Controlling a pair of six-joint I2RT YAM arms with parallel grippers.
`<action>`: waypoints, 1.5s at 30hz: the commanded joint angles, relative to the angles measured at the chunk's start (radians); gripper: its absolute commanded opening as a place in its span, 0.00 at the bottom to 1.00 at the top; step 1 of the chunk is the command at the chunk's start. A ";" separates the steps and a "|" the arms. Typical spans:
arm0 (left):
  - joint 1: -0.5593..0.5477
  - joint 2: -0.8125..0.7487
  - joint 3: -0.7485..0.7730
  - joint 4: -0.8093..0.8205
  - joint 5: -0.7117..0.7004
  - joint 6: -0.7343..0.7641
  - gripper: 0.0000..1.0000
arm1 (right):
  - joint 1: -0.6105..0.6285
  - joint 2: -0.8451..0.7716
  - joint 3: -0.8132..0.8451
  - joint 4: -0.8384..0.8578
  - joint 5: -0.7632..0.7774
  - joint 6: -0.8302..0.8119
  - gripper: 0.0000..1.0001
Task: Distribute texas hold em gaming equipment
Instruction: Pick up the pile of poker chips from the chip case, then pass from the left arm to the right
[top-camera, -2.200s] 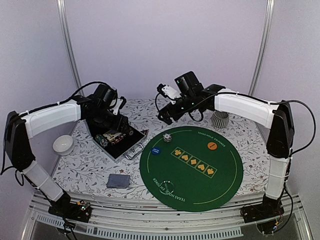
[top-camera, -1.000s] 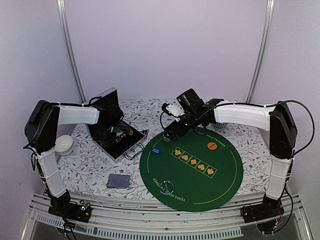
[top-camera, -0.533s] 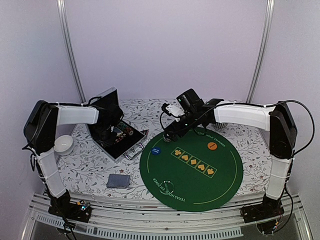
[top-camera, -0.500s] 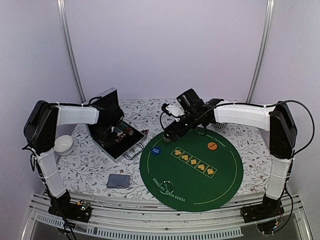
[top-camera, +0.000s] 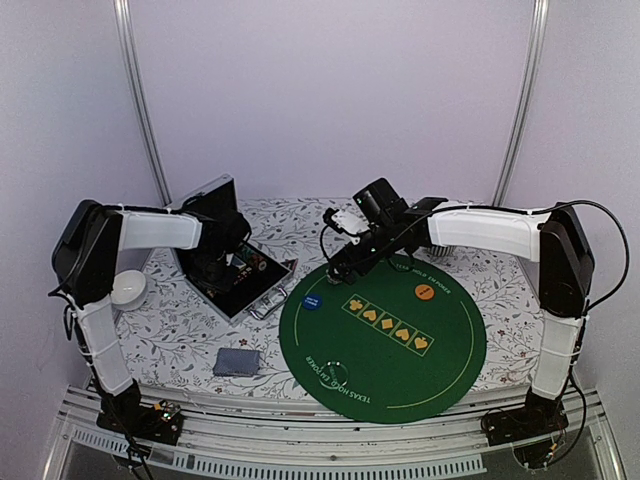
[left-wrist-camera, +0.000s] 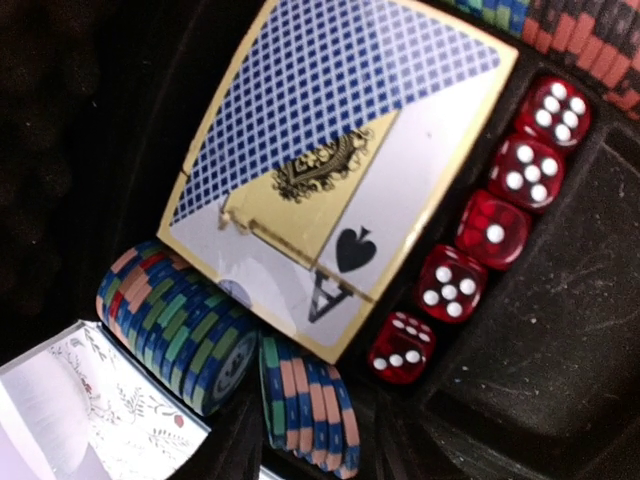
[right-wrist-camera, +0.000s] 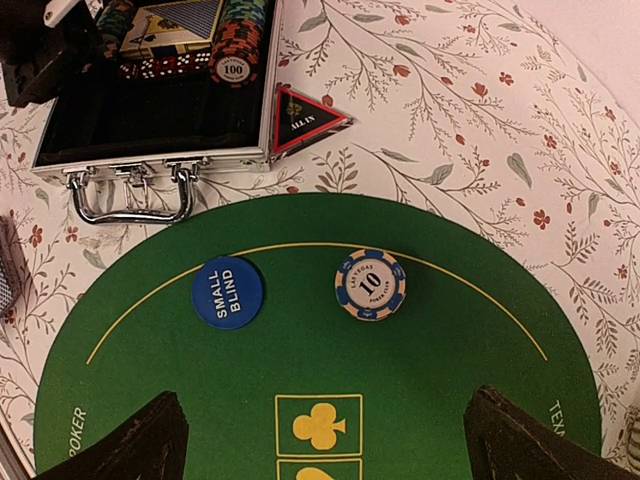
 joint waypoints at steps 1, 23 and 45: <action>0.030 0.031 0.016 0.018 0.006 0.010 0.40 | -0.004 -0.011 0.014 -0.017 0.000 -0.006 0.99; 0.014 -0.456 -0.049 0.236 0.379 -0.099 0.00 | 0.054 -0.171 -0.018 0.055 0.072 -0.042 0.99; -0.155 -0.546 -0.136 0.558 0.870 -0.369 0.00 | 0.254 -0.069 -0.014 0.551 0.163 -0.303 0.66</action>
